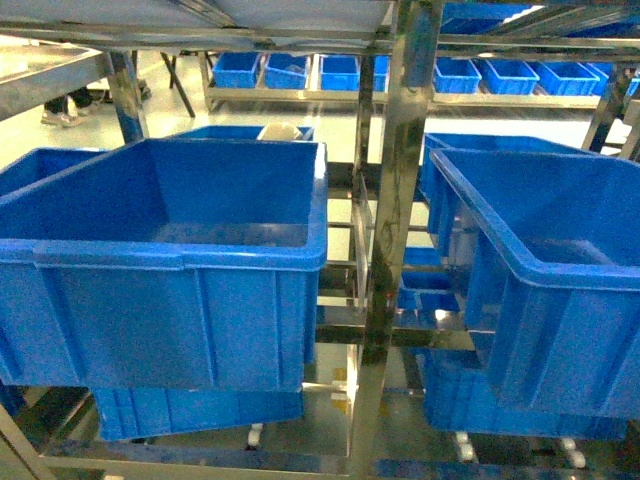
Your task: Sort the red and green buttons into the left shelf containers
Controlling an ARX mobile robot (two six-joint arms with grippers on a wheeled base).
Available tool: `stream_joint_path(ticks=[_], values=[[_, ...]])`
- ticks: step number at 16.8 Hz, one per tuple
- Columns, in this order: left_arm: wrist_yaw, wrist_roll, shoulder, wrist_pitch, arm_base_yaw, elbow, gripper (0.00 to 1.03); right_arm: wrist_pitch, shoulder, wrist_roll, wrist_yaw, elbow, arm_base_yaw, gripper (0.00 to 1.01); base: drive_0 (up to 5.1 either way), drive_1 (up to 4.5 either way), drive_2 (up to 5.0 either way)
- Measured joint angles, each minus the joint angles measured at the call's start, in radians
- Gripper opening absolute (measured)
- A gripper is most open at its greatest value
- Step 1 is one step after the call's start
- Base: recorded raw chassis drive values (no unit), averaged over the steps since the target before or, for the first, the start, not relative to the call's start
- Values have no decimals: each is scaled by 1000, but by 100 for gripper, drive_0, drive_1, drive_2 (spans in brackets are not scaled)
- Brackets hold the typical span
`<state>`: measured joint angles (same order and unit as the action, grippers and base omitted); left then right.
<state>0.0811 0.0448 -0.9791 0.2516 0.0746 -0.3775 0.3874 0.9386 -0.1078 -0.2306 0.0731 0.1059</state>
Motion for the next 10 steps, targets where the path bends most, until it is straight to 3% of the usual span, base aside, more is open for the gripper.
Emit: stream_joint_path(ticks=[4, 10], values=[[-1, 0, 2, 3, 0, 0, 26, 3, -3, -2, 0, 0, 0, 29, 1, 351, -349], [-3, 0, -3, 4, 0, 0, 26, -10, 2, -3, 0, 6, 0, 29, 0, 0, 0]])
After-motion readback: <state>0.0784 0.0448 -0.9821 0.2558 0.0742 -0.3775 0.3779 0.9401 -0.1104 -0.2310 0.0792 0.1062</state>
